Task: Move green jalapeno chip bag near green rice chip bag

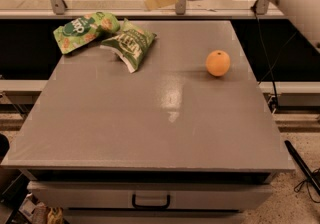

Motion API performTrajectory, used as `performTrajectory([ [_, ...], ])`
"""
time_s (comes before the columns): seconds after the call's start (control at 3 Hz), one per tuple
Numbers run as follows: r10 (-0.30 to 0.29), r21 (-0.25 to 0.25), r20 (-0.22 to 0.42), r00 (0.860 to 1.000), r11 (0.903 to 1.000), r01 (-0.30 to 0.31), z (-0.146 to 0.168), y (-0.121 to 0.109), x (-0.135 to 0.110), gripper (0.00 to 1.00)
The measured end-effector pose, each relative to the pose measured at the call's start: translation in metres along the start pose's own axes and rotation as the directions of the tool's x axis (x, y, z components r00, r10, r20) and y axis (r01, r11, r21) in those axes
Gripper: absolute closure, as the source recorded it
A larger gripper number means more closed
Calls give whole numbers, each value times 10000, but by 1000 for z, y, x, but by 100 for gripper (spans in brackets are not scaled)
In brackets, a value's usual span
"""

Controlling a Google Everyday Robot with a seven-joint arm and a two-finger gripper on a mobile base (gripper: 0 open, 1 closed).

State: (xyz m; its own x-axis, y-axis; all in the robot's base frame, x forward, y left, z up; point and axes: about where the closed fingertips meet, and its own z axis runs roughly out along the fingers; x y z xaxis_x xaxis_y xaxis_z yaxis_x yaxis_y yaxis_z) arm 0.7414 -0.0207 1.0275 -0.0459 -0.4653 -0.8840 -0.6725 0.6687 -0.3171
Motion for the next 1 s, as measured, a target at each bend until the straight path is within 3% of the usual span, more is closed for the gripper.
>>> performTrajectory([
  [0.33,472,942,741,9961,9941,-541,-45,-35,0,0],
  [0.67,969,1674,1463,9845,9784,-1212,-80,-68,6,0],
  [1.0,1346,2101,2166,9669,9608,-1808,-104,-93,17,0],
])
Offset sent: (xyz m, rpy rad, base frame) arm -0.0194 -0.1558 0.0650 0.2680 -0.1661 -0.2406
